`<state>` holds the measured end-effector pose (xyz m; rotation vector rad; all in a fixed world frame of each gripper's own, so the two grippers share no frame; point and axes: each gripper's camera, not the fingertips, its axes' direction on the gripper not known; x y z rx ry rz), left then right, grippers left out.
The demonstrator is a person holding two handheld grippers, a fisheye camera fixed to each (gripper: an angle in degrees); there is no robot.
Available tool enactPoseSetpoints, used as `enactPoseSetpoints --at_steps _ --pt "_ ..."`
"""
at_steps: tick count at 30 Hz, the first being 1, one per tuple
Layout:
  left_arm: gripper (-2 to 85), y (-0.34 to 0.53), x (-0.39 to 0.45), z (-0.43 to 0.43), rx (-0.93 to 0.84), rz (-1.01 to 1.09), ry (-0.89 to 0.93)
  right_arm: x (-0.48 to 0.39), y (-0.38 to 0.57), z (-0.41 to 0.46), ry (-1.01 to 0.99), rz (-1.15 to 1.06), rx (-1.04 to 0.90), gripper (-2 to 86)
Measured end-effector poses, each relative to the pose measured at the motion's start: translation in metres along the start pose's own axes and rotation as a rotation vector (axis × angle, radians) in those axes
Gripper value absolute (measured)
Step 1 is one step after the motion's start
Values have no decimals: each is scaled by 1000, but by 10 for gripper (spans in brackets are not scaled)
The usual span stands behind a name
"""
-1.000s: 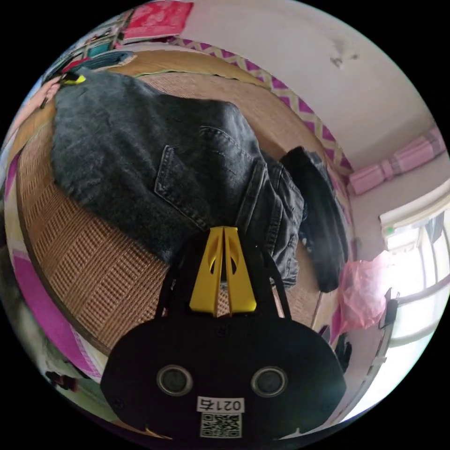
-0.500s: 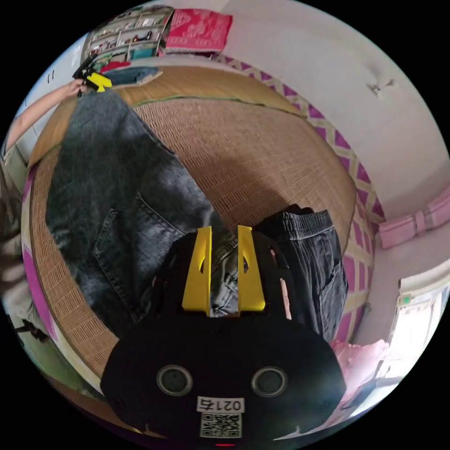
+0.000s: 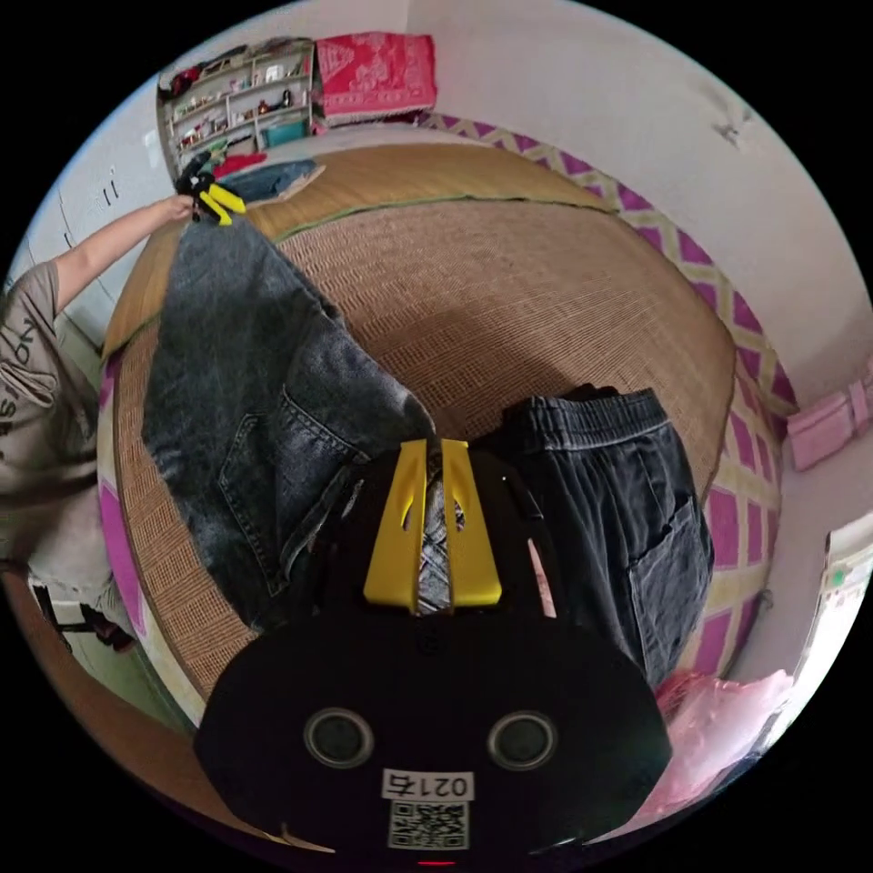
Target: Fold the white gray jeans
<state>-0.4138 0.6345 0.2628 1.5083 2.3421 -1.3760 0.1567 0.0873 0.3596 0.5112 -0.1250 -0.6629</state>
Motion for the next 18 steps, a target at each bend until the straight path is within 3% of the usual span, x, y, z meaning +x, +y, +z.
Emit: enactPoseSetpoints --at_steps 5,8,14,18 --pt "8 -22 10 0 -44 40 -30 10 41 -40 3 35 104 22" --pt "-5 -23 12 -19 -9 26 -45 6 55 -62 16 31 128 17" --pt "-9 9 56 -145 231 82 -25 -53 129 -167 41 -44 263 5" --pt "-10 72 142 -241 334 172 -43 -128 227 -234 56 -88 328 1"
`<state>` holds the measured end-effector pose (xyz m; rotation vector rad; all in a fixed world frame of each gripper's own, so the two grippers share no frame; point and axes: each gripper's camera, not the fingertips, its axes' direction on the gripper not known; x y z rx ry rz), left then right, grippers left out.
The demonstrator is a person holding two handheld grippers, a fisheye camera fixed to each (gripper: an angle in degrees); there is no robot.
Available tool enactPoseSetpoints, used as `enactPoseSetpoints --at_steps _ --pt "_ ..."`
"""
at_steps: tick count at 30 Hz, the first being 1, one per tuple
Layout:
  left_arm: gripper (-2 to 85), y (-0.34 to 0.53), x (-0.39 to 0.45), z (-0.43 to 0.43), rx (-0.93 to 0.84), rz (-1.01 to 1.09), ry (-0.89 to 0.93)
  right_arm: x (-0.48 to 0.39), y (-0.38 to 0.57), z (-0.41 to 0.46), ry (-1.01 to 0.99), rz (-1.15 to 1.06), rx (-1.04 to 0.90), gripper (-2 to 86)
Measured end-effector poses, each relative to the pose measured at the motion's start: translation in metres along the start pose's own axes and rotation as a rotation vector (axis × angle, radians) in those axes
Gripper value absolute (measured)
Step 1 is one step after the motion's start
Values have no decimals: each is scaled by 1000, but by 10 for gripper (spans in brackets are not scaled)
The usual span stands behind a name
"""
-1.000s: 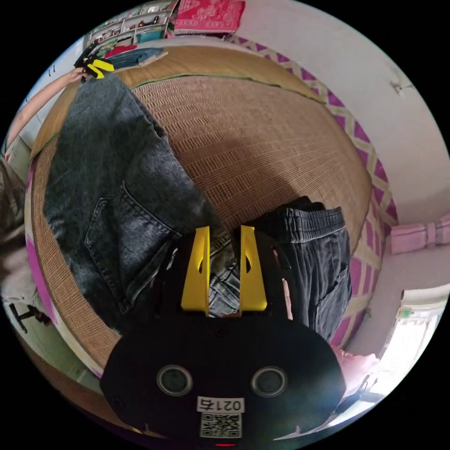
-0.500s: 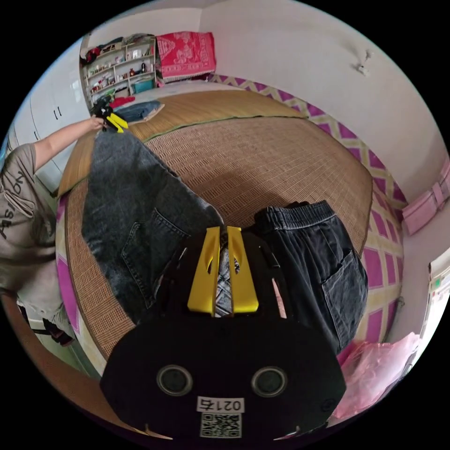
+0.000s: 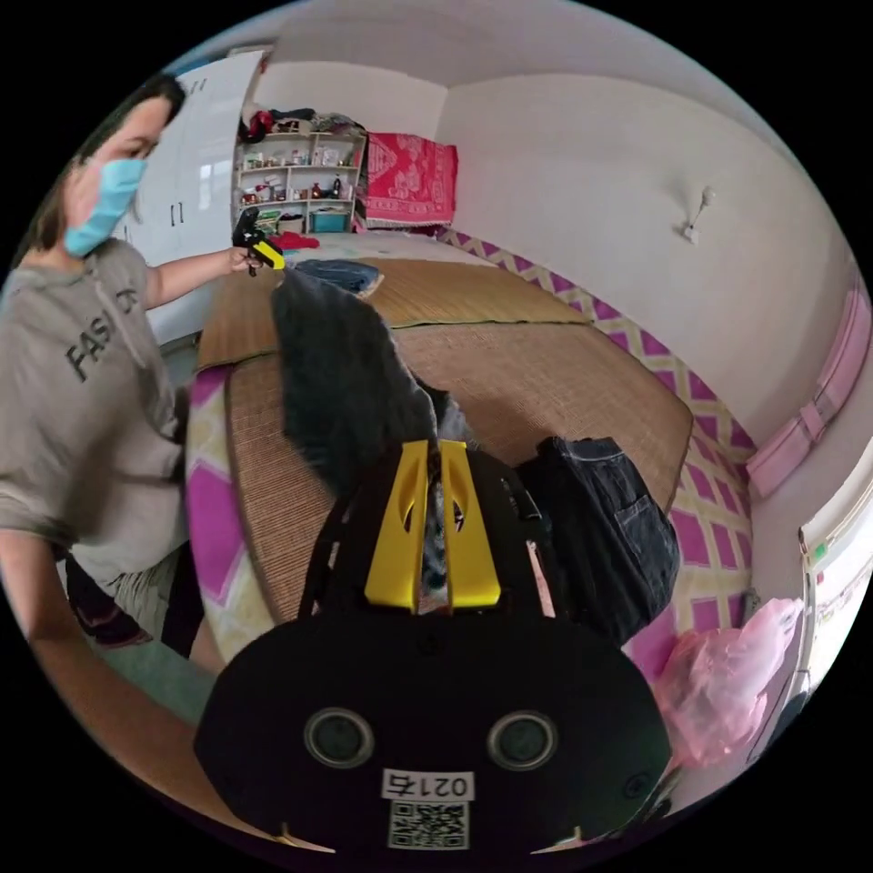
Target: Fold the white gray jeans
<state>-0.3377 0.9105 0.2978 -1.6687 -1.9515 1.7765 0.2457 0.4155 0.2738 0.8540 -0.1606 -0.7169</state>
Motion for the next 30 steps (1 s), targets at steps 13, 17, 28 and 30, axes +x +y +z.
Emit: enactPoseSetpoints --at_steps 13,17,28,30 --pt "-9 184 115 -9 35 -406 247 -127 225 -4 -124 322 -192 -1" --pt "-9 198 108 -59 160 -440 233 -113 202 -60 -157 349 -153 1" --pt "-10 101 -17 -69 147 -523 -57 -36 52 -113 178 442 147 -6" --pt "-10 77 -50 -38 89 -535 -41 -10 21 -77 208 448 59 -6"
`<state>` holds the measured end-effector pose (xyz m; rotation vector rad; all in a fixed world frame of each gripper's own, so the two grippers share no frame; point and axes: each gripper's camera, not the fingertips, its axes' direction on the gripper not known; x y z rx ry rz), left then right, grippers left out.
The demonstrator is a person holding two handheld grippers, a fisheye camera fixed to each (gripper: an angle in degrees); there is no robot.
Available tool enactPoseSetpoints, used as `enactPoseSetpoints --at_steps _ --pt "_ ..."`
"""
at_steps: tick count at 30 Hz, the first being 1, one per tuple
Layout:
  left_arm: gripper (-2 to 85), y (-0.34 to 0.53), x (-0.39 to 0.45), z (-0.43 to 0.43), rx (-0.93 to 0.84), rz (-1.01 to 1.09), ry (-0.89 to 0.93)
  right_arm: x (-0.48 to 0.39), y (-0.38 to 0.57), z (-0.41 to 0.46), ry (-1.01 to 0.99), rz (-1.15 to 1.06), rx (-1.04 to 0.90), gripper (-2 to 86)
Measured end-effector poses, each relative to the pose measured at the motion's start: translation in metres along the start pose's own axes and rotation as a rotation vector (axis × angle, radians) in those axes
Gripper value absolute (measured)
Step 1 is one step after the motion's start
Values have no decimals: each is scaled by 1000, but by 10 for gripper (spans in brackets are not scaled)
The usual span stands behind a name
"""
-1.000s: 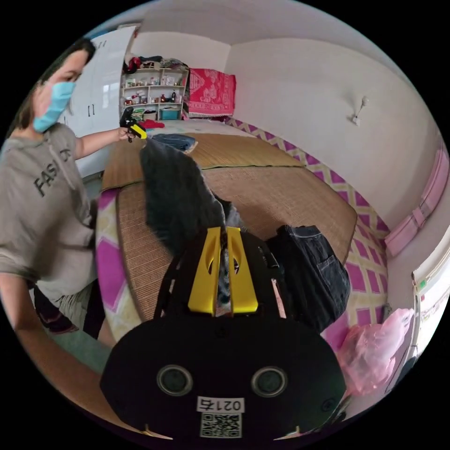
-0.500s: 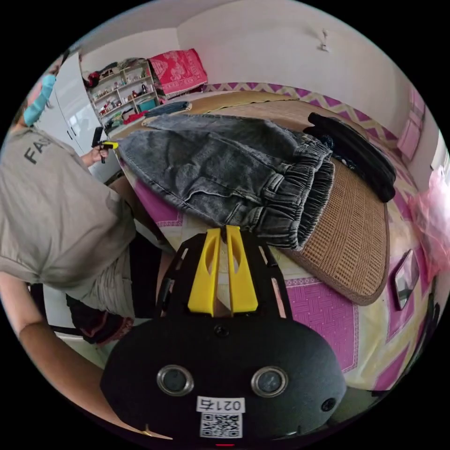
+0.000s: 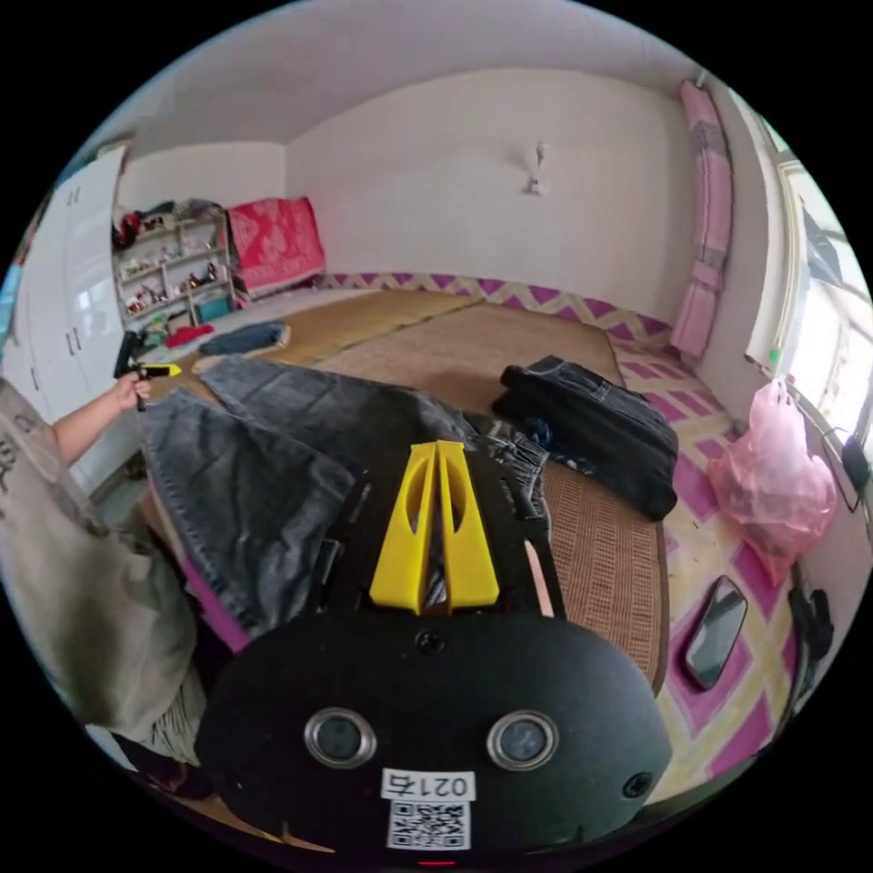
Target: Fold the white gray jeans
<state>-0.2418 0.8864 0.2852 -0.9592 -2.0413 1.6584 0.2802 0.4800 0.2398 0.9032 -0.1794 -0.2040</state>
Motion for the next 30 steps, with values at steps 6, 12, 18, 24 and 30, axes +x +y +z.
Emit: enactPoseSetpoints --at_steps 6,12,18,24,30 --pt "-9 -84 -57 113 -176 -60 -105 14 -99 119 101 -25 -194 -7" --pt "-9 -110 -151 161 -273 -278 19 25 -158 212 182 -29 -419 -7" --pt "-9 -129 -186 166 -272 -255 100 33 -186 212 227 -42 -453 -8" --pt "-9 -143 -198 157 -249 -272 107 32 -199 181 261 3 -452 -9" --pt "-9 -121 -141 23 53 -114 78 5 -173 24 241 74 -252 -7"
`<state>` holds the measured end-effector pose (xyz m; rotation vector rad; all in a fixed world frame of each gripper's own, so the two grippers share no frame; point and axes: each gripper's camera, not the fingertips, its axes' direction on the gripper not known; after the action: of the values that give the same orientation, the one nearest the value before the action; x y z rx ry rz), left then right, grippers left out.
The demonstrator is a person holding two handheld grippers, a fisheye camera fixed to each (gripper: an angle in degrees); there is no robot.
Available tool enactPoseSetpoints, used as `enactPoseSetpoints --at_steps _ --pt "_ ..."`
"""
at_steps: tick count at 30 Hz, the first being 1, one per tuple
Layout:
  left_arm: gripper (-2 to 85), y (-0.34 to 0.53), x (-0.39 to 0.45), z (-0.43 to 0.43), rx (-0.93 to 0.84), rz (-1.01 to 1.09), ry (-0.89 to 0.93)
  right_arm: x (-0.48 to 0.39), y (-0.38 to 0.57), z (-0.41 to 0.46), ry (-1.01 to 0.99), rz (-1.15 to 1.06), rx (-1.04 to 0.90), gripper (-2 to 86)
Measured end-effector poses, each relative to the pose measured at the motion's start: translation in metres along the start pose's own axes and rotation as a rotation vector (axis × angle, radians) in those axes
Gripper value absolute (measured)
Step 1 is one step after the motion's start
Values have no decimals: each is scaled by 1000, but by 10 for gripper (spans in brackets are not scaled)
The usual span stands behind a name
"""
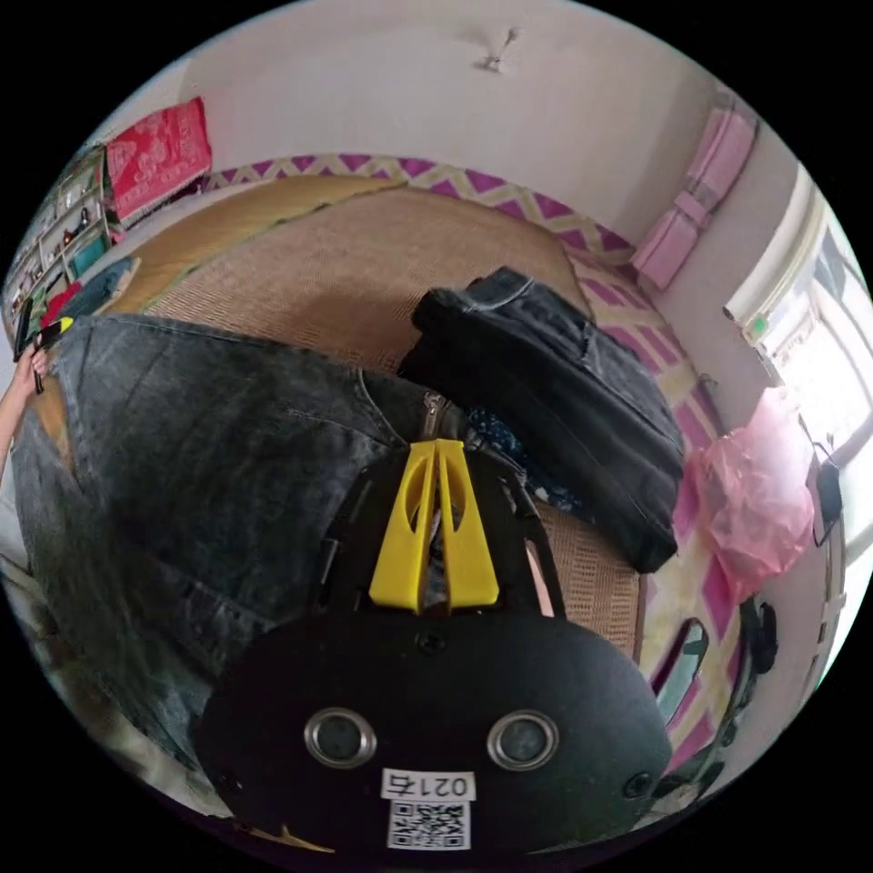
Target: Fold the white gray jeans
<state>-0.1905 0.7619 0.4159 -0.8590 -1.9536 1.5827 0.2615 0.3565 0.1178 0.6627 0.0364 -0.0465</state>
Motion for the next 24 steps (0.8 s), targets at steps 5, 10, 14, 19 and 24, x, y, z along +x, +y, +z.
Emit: enactPoseSetpoints --at_steps 5,10,14,19,24 --pt "-4 71 75 -136 139 21 -139 2 157 -164 109 63 146 -5" --pt "30 184 117 -236 147 -158 -193 21 303 -227 58 367 -13 6" --pt "38 272 119 -269 145 -340 -209 19 418 -257 -55 566 9 114" --pt "33 381 105 -300 156 -606 -214 17 499 -265 -270 742 67 115" --pt "47 427 106 -331 241 -723 -165 13 549 -250 -528 885 111 104"
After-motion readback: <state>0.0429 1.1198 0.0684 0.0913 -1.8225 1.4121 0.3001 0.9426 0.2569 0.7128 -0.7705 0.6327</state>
